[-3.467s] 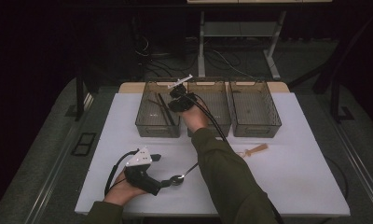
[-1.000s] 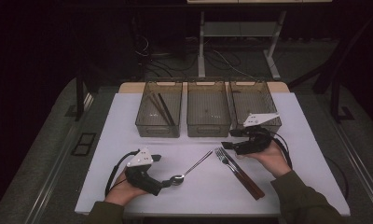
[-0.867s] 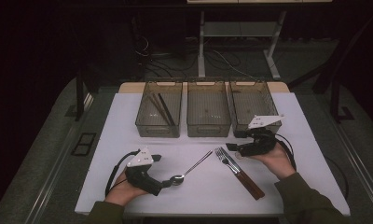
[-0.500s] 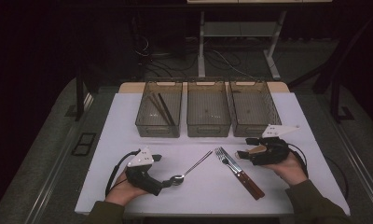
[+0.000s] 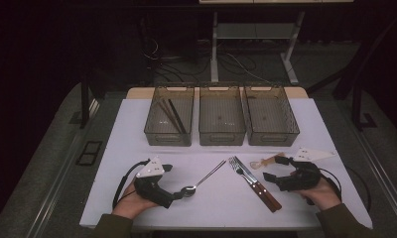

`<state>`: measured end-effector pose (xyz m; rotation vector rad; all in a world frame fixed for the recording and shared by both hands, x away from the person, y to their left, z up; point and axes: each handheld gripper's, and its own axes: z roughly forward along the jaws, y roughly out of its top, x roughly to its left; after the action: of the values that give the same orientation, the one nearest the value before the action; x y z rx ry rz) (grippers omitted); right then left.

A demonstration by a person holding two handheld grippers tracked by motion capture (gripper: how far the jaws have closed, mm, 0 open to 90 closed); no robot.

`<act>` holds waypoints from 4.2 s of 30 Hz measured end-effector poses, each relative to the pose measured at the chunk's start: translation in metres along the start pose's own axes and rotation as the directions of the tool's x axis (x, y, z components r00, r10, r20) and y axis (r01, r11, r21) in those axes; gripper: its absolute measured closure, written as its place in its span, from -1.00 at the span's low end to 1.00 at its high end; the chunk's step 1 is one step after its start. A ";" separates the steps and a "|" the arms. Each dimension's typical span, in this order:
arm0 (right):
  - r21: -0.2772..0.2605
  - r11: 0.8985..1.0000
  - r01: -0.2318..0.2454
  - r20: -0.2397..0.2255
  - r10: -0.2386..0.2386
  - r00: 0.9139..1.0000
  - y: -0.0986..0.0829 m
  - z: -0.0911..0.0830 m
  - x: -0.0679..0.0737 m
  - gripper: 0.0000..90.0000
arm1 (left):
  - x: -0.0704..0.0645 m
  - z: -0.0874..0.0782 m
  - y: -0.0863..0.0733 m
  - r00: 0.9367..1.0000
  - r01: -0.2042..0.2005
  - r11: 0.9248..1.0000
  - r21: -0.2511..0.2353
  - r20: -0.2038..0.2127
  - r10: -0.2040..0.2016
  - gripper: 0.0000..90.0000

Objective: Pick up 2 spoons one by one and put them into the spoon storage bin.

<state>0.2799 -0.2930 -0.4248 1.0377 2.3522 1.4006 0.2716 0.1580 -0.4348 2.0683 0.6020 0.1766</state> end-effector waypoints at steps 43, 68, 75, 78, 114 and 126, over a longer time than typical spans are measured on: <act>0.011 1.000 0.023 0.064 -0.023 0.998 -0.017 -0.003 0.007 -0.63 | 0.004 0.062 0.044 1.000 0.024 0.989 0.144 -0.012 -0.022 0.93; 0.020 0.999 0.035 0.070 -0.036 0.997 -0.017 -0.002 0.008 -0.63 | 0.001 0.094 0.047 0.996 -0.033 0.970 0.242 0.086 0.012 0.98; 0.020 0.999 0.038 0.071 -0.039 0.997 -0.017 -0.002 0.009 -0.63 | -0.004 0.096 0.049 0.991 -0.058 0.966 0.252 0.132 0.025 0.98; 0.021 0.999 0.040 0.072 -0.042 0.997 -0.017 -0.002 0.009 -0.63 | -0.006 0.096 0.050 0.987 -0.085 0.961 0.264 0.153 0.045 0.98; 0.029 0.998 0.056 0.083 -0.058 0.995 -0.016 -0.001 0.011 -0.63 | 0.004 0.012 0.007 0.998 0.069 0.983 0.170 -0.007 -0.069 -0.04; 0.046 0.996 0.075 0.081 -0.079 0.994 -0.016 0.004 0.012 -0.63 | -0.002 0.029 0.010 0.999 0.036 0.974 0.222 0.008 -0.038 0.03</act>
<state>0.2653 -0.2873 -0.4384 0.9851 2.3457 1.2607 0.2836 0.1307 -0.4422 2.2699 0.6781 0.0774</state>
